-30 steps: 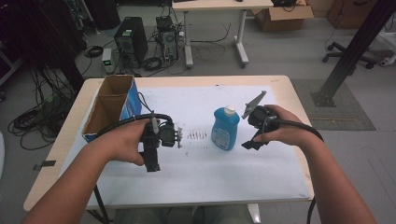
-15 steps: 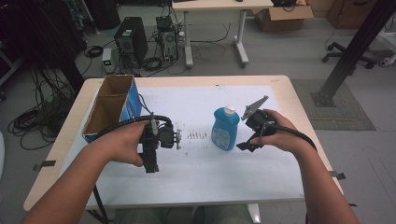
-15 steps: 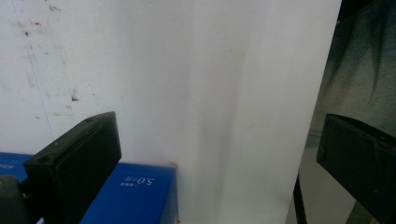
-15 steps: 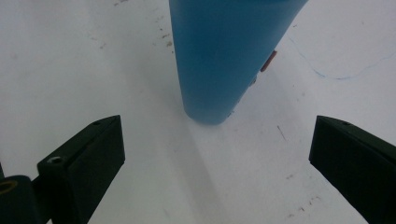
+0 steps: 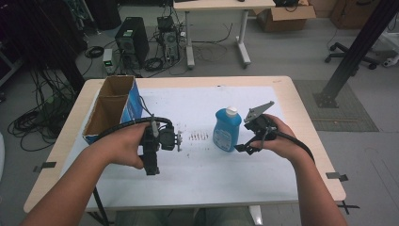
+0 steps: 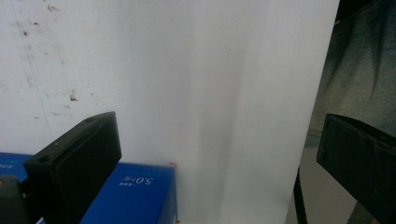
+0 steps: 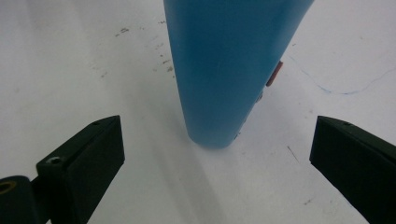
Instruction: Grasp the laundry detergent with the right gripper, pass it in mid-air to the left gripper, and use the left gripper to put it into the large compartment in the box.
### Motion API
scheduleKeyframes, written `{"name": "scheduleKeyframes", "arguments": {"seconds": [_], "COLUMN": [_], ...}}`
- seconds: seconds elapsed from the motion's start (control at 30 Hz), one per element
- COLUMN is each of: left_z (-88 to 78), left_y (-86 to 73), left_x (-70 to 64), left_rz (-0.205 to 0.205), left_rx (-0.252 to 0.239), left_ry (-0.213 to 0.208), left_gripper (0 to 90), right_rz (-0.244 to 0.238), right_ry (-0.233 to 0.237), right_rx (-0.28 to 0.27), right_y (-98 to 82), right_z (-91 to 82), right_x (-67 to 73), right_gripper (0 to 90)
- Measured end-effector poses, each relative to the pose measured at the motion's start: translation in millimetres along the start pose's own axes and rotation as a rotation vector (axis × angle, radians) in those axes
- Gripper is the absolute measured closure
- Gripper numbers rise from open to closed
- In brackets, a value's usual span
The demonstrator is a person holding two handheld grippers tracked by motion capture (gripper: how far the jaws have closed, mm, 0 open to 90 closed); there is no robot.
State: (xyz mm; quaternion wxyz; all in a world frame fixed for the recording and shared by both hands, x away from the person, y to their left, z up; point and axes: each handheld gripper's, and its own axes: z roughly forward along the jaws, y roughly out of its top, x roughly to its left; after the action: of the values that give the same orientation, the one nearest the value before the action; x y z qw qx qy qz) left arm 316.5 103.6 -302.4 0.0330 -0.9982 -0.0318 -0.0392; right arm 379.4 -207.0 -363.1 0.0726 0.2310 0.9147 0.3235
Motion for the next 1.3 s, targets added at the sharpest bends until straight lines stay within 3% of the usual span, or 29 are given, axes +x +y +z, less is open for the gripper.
{"name": "scheduleKeyframes", "arguments": {"seconds": [0.5,1.3], "left_z": [-4.8,-14.4], "left_y": [-3.6,5.0], "left_x": [-4.8,-13.1], "left_rz": [0.000,0.021], "left_rx": [0.000,-0.004], "left_ry": [0.014,0.033], "left_gripper": [0.3,0.3], "right_rz": [0.032,0.077], "right_ry": [-0.006,-0.072], "right_rx": [-0.086,-0.236], "right_y": [-6.7,-10.0], "right_z": [12.2,26.6], "right_x": [3.8,9.6], "right_gripper": [3.1,2.4]}}
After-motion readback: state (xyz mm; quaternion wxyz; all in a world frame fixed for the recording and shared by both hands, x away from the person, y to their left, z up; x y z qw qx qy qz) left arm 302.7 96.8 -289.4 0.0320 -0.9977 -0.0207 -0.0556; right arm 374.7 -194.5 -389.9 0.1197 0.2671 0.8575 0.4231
